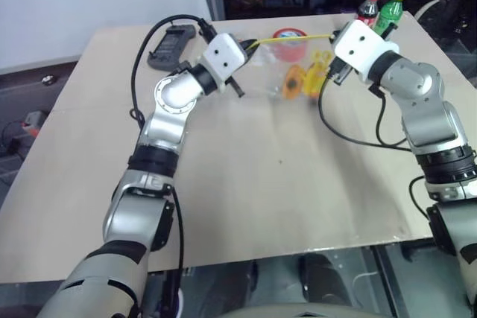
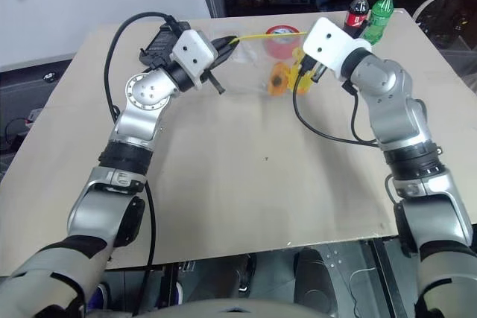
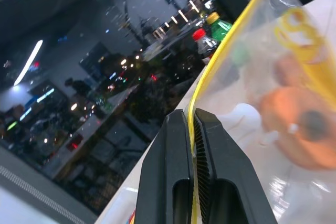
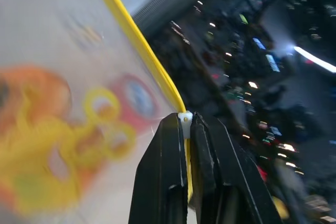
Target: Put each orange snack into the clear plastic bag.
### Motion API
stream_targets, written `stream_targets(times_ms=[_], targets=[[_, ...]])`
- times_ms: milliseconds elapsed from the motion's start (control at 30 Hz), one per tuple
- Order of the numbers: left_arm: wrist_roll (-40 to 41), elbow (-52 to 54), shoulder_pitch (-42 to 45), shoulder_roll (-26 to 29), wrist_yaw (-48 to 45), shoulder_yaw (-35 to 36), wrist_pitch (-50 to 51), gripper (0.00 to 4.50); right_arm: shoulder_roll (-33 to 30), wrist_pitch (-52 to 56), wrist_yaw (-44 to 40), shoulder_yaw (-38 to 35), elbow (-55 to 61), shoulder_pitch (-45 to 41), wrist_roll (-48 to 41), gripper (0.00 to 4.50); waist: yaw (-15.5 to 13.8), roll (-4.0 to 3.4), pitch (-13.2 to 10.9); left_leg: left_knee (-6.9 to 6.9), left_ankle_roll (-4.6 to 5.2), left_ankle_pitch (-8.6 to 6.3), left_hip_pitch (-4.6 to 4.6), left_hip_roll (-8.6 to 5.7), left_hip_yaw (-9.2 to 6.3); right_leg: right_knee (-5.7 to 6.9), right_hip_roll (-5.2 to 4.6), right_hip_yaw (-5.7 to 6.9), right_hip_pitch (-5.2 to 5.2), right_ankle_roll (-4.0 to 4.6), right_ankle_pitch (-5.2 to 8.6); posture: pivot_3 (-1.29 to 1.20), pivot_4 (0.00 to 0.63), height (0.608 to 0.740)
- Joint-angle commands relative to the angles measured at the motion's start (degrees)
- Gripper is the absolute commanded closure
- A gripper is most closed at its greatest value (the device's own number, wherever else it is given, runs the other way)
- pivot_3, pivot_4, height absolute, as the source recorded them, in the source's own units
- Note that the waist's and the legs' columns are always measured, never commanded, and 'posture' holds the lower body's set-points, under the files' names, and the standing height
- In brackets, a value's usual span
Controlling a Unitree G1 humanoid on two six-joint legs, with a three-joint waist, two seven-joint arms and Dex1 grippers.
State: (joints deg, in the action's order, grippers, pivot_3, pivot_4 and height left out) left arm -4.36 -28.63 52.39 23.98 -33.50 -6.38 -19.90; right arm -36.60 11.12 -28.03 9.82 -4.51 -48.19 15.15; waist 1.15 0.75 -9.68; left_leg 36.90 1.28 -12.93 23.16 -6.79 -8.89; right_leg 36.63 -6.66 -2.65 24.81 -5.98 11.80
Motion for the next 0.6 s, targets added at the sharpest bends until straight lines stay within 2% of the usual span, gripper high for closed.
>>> stream_targets(times_ms=[33,133,233,267,300,400,600], targets=[[0.7,4.3,-4.9,1.7,-1.4,0.4,-2.5,4.50,-2.9,2.8,-1.4,-5.4,8.8,5.8,-1.3,4.32,0.1,-0.01,0.0,-0.02,0.00,0.00,0.00,0.00,0.02,-0.01,0.00,-0.02,0.01,0.00,0.00,0.00,0.150,0.740],[0.7,11.7,-13.0,2.7,-3.7,-1.4,-2.7,4.50,-3.1,5.1,-5.3,-5.6,19.3,15.7,-4.5,4.32,0.3,-0.01,0.0,-0.05,0.01,0.00,0.03,0.02,0.02,-0.04,0.00,-0.03,0.03,0.00,0.00,0.00,0.150,0.740],[-0.4,18.3,-21.8,4.6,-6.4,-4.0,-3.5,4.50,-2.8,6.2,-6.1,-3.7,26.6,25.8,-3.6,4.32,0.5,-0.03,0.0,-0.05,0.02,-0.01,0.06,0.03,0.03,0.01,0.00,-0.07,0.09,0.00,0.00,0.00,0.150,0.740],[1.3,20.8,-24.2,5.2,-8.3,-4.4,-0.5,4.50,-3.3,6.4,-7.4,-2.9,28.0,28.6,-3.8,4.32,0.5,-0.03,0.0,-0.04,0.02,-0.01,0.07,0.02,0.03,0.03,0.00,-0.08,0.10,0.00,0.00,0.00,0.150,0.740],[4.2,23.9,-26.6,5.7,-10.8,-4.6,3.8,4.15,-3.4,7.0,-8.1,-2.5,29.0,31.1,-4.0,4.45,0.5,-0.04,0.0,0.02,0.03,-0.01,0.04,0.02,0.06,0.10,0.00,-0.10,0.08,0.00,0.00,0.00,0.150,0.740],[11.8,31.5,-31.6,7.1,-15.5,-3.7,15.4,3.08,-3.5,8.6,-9.4,-3.4,30.9,36.5,-5.6,3.48,0.3,-0.04,0.0,0.04,0.27,-0.15,-0.17,0.04,0.08,0.17,0.00,-0.11,-0.12,-0.01,-0.01,0.00,0.150,0.740],[24.7,42.1,-38.3,12.7,-18.8,3.7,33.2,0.00,-2.7,16.4,-11.4,-13.5,35.8,43.0,-15.4,0.32,0.3,-0.05,0.0,0.25,0.27,-0.15,-0.56,0.33,0.02,0.19,0.29,-0.05,-0.55,-0.05,0.01,0.00,0.150,0.740]])
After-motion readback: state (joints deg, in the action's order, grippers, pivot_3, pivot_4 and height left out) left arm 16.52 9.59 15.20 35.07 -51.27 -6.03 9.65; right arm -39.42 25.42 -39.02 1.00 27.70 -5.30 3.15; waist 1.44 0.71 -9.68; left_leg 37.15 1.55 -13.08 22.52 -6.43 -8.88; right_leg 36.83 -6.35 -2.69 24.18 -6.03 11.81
